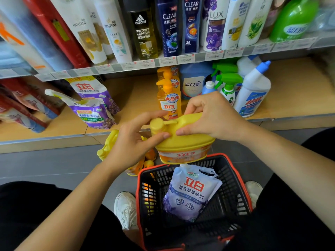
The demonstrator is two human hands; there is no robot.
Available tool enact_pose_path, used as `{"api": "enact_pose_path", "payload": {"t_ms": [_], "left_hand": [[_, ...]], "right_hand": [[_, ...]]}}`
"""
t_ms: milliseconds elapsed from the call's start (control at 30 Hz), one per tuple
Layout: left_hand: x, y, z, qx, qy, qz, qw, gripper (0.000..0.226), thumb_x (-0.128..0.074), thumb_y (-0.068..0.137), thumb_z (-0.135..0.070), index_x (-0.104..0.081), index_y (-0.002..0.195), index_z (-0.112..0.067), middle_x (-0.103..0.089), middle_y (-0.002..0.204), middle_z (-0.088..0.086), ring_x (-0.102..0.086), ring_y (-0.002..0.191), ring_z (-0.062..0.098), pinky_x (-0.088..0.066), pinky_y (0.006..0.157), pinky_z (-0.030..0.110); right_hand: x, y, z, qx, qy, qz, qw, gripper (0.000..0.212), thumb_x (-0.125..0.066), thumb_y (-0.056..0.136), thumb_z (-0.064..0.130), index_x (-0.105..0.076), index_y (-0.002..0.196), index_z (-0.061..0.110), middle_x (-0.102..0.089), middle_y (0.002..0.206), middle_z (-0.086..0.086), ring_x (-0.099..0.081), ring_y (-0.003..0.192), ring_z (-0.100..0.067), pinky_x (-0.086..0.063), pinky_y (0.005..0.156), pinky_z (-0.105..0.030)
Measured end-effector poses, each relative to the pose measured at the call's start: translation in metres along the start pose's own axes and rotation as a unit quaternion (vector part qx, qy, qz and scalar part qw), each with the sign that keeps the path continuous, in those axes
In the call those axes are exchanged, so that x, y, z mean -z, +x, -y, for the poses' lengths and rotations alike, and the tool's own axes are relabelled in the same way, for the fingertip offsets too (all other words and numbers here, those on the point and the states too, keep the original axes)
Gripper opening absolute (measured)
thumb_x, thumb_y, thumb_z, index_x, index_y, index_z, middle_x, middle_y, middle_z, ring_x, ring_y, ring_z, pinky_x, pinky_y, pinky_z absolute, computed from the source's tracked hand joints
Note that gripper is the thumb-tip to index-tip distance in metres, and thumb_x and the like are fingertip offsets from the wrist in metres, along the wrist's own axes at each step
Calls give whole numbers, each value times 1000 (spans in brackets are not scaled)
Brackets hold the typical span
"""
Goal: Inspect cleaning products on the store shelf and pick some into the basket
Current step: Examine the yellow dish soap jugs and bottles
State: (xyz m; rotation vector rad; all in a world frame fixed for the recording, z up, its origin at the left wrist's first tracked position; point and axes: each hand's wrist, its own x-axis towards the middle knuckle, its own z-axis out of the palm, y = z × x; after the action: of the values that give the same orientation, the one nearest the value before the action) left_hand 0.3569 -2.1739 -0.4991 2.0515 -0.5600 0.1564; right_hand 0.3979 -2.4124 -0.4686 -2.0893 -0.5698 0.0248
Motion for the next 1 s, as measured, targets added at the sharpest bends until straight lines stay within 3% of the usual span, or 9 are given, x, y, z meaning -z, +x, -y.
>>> {"api": "enact_pose_path", "payload": {"t_ms": [133, 433, 700, 1000], "left_hand": [[4, 2, 4, 41, -143, 21, 989, 51, -74, 88, -17, -59, 137, -18, -69, 129, 3, -65, 122, 24, -59, 92, 37], [-4, 4, 5, 103, -395, -29, 913, 54, -87, 74, -36, -72, 122, -16, -73, 120, 10, -66, 120, 28, -55, 96, 41], [6, 6, 6, 106, -390, 107, 908, 45, -70, 90, -38, -65, 134, -25, -70, 125, -3, -64, 119, 15, -52, 95, 29], [5, 3, 4, 68, -344, -4, 936, 44, -81, 81, -36, -73, 122, -21, -76, 113, 3, -72, 110, 21, -59, 88, 34]], "right_hand": [[8, 3, -2, -9, 33, -15, 999, 38, -95, 56, 36, -70, 74, 14, -72, 73, 5, -70, 73, -9, -55, 62, -27], [12, 4, -5, 1, 100, -4, 995, 43, -91, 52, 39, -71, 76, 9, -75, 78, 4, -71, 69, -7, -55, 60, -21], [15, 0, -1, 19, 109, 12, 994, 43, -89, 50, 44, -71, 74, 14, -74, 80, 1, -72, 72, -12, -59, 62, -27], [12, 0, 0, 18, 114, -11, 993, 37, -90, 51, 43, -71, 72, 20, -74, 74, 12, -69, 67, -1, -51, 58, -16]]}}
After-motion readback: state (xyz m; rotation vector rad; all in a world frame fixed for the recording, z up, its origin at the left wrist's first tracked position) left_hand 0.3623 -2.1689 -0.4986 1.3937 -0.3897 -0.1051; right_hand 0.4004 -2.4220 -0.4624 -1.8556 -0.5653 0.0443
